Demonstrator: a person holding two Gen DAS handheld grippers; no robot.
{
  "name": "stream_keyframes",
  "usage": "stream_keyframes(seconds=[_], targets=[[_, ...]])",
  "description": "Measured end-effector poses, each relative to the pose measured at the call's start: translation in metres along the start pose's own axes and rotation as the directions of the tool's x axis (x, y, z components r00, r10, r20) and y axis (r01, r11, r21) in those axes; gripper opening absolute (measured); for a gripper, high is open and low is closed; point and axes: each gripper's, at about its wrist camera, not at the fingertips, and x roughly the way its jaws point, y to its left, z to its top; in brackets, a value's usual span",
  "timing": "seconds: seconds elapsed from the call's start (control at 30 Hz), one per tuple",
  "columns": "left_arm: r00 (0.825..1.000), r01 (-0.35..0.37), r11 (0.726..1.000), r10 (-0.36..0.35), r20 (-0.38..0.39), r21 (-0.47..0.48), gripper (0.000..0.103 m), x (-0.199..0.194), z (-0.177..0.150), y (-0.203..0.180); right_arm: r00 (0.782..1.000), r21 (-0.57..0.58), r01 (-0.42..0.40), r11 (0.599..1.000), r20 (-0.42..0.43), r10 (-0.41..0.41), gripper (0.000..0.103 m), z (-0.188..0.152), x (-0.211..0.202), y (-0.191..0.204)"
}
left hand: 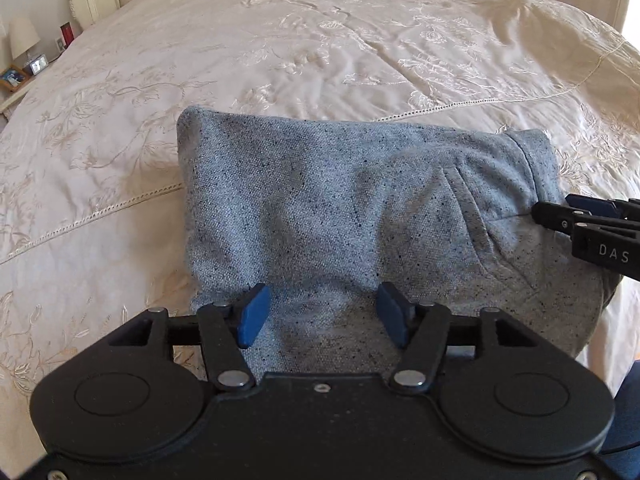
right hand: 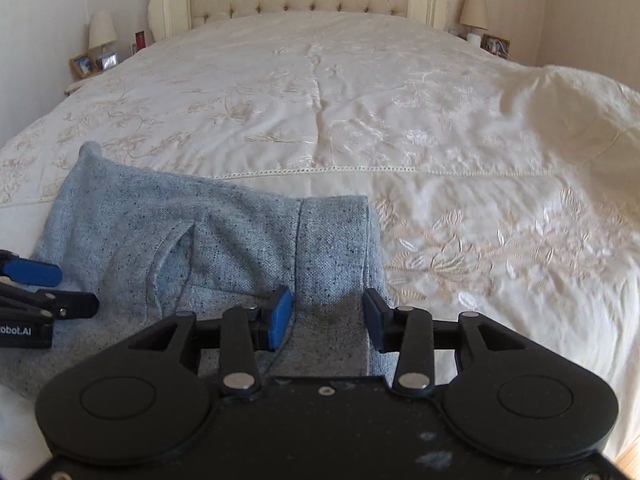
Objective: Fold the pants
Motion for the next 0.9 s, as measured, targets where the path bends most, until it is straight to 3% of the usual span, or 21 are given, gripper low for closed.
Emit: stream_keyframes(seconds=[0.2, 0.3, 0.4, 0.57, 0.77, 0.9], targets=[[1.000, 0.009, 0.999, -0.009, -0.003, -0.033, 0.063, -0.008, 0.006, 0.004, 0.998, 0.101, -0.059, 0.993, 0.004, 0.059, 0.050, -0.006, 0.003, -0.018], [0.999, 0.018, 0.998, -0.015, 0.049, -0.059, 0.063, -0.025, 0.007, 0.012, 0.997, 0.110, -0.079, 0.991, 0.000, 0.080, 0.051, -0.006, 0.006, -0.022], [0.995, -0.019, 0.996, 0.027, 0.092, -0.084, 0.063, -0.040, 0.005, 0.027, 0.995, 0.125, -0.102, 0.987, 0.004, 0.102, 0.052, -0.007, 0.008, -0.027], [0.996, -0.063, 0.992, 0.068, 0.049, -0.106, 0.063, -0.037, -0.004, 0.053, 0.989, 0.167, -0.147, 0.975, -0.001, 0.149, 0.054, -0.007, 0.011, -0.039], [0.997, 0.057, 0.976, -0.068, -0.046, -0.209, 0.064, -0.011, -0.009, 0.075, 0.981, 0.181, -0.187, 0.966, -0.017, 0.193, 0.057, -0.005, 0.014, -0.047], [0.995, 0.070, 0.978, -0.081, -0.052, -0.195, 0.065, -0.001, -0.003, 0.072, 0.974, 0.189, -0.213, 0.959, -0.030, 0.223, 0.060, -0.003, 0.017, -0.053]])
